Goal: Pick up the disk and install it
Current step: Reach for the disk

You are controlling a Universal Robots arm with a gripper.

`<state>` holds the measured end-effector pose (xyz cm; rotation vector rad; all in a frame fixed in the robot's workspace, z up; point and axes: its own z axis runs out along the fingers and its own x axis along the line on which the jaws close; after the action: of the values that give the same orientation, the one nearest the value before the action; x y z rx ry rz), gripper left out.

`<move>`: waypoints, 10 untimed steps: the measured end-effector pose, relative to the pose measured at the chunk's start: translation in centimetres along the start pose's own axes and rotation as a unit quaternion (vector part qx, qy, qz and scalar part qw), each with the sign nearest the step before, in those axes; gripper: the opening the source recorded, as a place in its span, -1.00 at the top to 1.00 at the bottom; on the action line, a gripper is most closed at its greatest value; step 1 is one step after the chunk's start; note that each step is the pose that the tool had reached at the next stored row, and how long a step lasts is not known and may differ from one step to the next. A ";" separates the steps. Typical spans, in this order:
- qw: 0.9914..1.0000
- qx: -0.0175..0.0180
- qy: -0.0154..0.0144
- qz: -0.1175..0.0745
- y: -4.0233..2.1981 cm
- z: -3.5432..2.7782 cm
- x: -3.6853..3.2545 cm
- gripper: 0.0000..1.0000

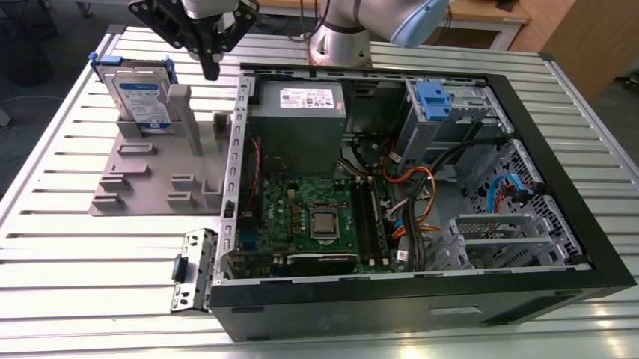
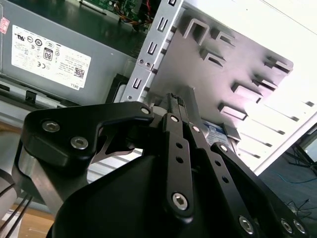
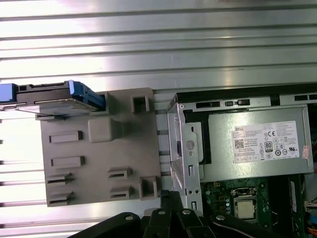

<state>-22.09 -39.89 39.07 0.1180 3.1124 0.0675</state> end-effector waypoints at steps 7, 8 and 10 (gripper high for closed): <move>1.000 0.000 0.000 0.000 -0.07 0.16 0.79 0.80; 1.000 0.000 0.000 0.000 -0.08 0.18 0.95 0.80; 1.000 0.000 0.000 0.000 -0.11 0.20 1.28 0.80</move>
<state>-23.37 -39.90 38.83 0.1179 3.1124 0.0676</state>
